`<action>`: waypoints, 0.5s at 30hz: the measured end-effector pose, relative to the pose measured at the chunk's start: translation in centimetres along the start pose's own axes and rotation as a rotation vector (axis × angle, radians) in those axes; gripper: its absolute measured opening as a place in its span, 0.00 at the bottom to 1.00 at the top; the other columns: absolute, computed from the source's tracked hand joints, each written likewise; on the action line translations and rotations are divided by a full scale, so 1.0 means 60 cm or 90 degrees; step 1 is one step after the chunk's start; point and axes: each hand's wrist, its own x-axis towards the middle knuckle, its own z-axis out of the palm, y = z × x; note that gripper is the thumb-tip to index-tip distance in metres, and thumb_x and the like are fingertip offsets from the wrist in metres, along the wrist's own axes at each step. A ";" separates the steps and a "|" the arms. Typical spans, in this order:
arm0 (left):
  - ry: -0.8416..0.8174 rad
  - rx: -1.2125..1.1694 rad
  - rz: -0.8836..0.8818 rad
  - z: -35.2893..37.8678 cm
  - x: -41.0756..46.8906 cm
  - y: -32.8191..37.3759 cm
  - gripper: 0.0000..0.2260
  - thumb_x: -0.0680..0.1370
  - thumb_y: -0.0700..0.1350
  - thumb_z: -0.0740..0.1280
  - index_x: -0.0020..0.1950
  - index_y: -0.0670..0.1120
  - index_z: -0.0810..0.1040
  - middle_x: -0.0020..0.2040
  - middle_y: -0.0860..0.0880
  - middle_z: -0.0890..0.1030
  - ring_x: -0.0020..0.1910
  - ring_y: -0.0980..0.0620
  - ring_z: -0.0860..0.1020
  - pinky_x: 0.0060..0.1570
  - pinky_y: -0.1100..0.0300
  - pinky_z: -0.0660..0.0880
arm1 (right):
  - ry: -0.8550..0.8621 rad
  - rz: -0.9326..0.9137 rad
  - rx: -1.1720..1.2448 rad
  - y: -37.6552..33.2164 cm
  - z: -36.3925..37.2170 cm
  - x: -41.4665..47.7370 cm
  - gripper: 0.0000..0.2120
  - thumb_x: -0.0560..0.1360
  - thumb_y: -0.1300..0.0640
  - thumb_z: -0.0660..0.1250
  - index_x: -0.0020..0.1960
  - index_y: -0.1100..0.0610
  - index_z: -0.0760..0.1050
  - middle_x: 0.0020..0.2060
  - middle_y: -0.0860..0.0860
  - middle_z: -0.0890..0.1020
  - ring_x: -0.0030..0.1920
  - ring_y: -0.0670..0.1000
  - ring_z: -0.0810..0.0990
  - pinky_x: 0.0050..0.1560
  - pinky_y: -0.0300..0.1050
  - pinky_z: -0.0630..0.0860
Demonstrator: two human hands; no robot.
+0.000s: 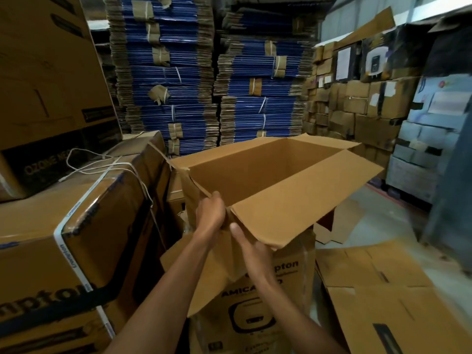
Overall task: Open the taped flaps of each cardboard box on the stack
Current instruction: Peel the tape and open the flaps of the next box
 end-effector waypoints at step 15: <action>-0.154 -0.033 0.080 -0.019 -0.064 0.071 0.14 0.83 0.43 0.57 0.43 0.42 0.78 0.39 0.43 0.84 0.43 0.43 0.81 0.51 0.43 0.80 | 0.205 -0.032 -0.030 -0.142 -0.005 0.055 0.18 0.78 0.45 0.63 0.54 0.58 0.81 0.52 0.56 0.83 0.51 0.57 0.80 0.52 0.53 0.77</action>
